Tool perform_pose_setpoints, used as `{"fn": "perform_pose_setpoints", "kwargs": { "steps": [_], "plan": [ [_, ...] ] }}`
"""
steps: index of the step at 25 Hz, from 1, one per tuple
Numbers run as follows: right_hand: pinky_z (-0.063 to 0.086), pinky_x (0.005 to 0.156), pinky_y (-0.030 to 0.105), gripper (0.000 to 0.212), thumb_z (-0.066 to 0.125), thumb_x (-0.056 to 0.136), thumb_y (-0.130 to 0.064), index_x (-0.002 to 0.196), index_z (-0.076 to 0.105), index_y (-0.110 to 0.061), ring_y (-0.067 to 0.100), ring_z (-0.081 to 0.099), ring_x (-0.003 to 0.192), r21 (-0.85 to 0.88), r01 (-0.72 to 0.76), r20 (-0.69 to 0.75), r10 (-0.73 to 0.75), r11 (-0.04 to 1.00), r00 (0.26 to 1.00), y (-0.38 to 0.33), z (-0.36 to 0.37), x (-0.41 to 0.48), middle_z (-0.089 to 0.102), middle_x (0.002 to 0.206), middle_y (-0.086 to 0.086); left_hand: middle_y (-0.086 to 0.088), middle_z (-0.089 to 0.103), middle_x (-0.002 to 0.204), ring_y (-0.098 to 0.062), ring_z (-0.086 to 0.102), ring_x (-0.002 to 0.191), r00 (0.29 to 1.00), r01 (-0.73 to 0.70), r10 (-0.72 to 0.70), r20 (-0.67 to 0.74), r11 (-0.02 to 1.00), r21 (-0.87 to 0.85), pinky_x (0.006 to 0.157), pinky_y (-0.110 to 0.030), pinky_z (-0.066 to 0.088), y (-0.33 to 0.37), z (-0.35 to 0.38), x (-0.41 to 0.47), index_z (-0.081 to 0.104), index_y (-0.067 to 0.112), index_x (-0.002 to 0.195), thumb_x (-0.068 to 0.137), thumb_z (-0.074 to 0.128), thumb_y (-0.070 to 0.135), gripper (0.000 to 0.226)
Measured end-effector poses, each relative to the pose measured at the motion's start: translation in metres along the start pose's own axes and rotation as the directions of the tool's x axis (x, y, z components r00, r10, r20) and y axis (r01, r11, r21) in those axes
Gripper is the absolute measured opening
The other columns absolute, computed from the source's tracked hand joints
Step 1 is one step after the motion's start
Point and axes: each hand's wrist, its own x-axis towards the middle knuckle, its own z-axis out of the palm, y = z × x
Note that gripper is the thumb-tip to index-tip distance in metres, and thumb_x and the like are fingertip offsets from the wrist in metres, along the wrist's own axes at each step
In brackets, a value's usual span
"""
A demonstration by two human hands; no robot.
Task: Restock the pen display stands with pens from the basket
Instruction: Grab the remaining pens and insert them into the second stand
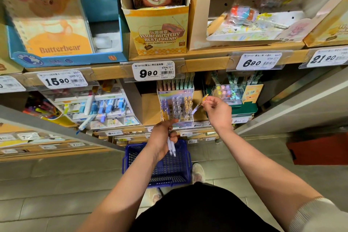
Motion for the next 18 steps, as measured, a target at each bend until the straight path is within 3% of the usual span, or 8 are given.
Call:
{"fn": "perform_pose_setpoints", "kwargs": {
  "steps": [3, 8, 10, 14, 18],
  "plan": [
    [0.039, 0.073, -0.006, 0.018, 0.070, 0.093, -0.016, 0.110, 0.072, -0.009, -0.014, 0.058, 0.079, -0.102, 0.104, 0.011, -0.104, 0.989, 0.995, 0.002, 0.009, 0.001, 0.067, 0.087, -0.013, -0.006, 0.058, 0.087, -0.012, 0.047, 0.059, 0.999, -0.010, 0.010, 0.042, 1.000, -0.003, 0.048, -0.023, 0.045, 0.002, -0.001, -0.002, 0.057, -0.007, 0.127, 0.105, 0.048, 0.004, 0.026],
    [0.038, 0.070, -0.008, 0.020, 0.070, 0.094, -0.018, 0.112, 0.072, -0.010, 0.001, 0.065, 0.083, -0.203, 0.161, 0.109, -0.141, 0.966, 0.984, 0.002, 0.018, 0.002, 0.071, 0.093, -0.010, -0.012, 0.067, 0.102, -0.017, 0.061, 0.071, 0.998, -0.036, 0.038, 0.053, 0.999, -0.029, 0.064, -0.025, 0.058, 0.003, 0.001, -0.006, 0.054, -0.009, 0.123, 0.100, 0.058, 0.005, 0.028],
    [0.042, 0.068, -0.005, 0.018, 0.069, 0.095, -0.018, 0.111, 0.073, -0.012, 0.002, 0.066, 0.079, -0.257, 0.197, 0.169, -0.157, 0.946, 0.973, 0.005, 0.022, 0.003, 0.075, 0.095, -0.006, -0.014, 0.067, 0.104, -0.019, 0.065, 0.074, 0.997, -0.047, 0.051, 0.054, 0.997, -0.063, 0.067, -0.026, 0.060, 0.004, 0.001, -0.006, 0.055, -0.003, 0.121, 0.097, 0.060, 0.004, 0.025],
    [0.055, 0.069, 0.020, 0.010, 0.067, 0.096, -0.018, 0.103, 0.075, -0.014, 0.006, 0.063, 0.066, -0.375, 0.221, 0.265, -0.124, 0.900, 0.956, 0.013, 0.033, 0.002, 0.076, 0.087, -0.002, -0.018, 0.071, 0.100, -0.025, 0.075, 0.082, 0.997, -0.070, 0.072, 0.040, 0.996, -0.062, 0.073, -0.031, 0.063, 0.005, -0.003, -0.004, 0.060, -0.003, 0.111, 0.094, 0.065, 0.004, 0.019],
    [0.056, 0.070, 0.024, 0.011, 0.065, 0.097, -0.016, 0.094, 0.076, -0.016, 0.009, 0.059, 0.062, -0.434, 0.177, 0.257, -0.067, 0.883, 0.964, 0.013, 0.038, 0.002, 0.074, 0.080, 0.001, -0.021, 0.073, 0.099, -0.031, 0.076, 0.090, 0.996, -0.057, 0.061, 0.068, 0.997, -0.056, 0.073, -0.033, 0.063, 0.006, -0.007, -0.006, 0.062, -0.002, 0.102, 0.088, 0.068, 0.003, 0.017]
  ]
}}
